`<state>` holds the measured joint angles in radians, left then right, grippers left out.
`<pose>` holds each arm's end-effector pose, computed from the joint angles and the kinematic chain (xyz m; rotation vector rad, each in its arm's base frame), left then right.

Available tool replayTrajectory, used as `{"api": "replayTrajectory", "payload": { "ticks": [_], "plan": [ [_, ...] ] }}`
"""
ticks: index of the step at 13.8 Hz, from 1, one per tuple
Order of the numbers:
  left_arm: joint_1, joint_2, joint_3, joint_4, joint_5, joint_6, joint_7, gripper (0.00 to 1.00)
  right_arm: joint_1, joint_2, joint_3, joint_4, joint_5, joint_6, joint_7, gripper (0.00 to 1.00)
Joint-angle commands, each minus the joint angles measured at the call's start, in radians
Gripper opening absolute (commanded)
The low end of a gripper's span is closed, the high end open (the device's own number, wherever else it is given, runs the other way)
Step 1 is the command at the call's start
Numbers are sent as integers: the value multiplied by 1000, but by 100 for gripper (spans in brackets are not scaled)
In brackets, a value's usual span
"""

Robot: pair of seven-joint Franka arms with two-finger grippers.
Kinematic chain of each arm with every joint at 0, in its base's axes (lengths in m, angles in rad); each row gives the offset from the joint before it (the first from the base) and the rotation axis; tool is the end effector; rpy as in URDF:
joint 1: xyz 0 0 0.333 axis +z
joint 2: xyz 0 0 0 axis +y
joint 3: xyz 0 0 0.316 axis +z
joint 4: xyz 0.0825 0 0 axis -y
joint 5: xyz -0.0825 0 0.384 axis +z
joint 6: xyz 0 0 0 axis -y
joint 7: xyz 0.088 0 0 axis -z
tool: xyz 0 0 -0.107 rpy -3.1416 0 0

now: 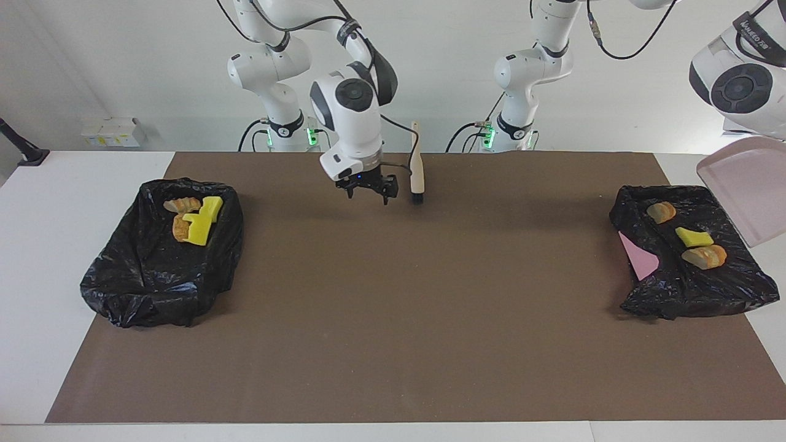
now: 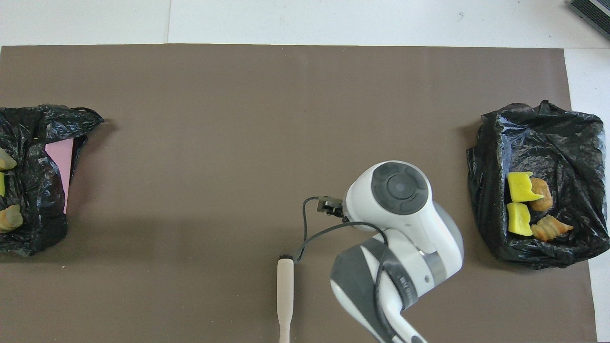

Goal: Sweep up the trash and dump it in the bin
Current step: 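Bring the emptied dustpan back toward the table center with the left gripper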

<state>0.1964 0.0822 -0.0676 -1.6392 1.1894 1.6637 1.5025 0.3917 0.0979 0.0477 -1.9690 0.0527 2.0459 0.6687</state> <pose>0.5742 0.1681 0.6139 -1.5407 1.4898 1.0803 0.5200 0.2470 0.4205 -3.0832 0.3938 0.0696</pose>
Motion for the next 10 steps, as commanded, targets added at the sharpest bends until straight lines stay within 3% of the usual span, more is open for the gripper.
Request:
{"api": "replayTrajectory", "payload": {
  "ticks": [1, 6, 10],
  "plan": [
    [-58, -12, 6, -7, -66, -54, -22, 0, -127, 33, 15, 97, -51, -10, -127, 100],
    [-168, -24, 3, -18, -357, -177, -174, 0, -258, -29, 11, 231, -99, -153, -218, 100],
    [-284, -53, 2, -36, -624, -291, -582, 0, -316, -136, 9, 298, -85, -387, -242, 100]
  ]
}}
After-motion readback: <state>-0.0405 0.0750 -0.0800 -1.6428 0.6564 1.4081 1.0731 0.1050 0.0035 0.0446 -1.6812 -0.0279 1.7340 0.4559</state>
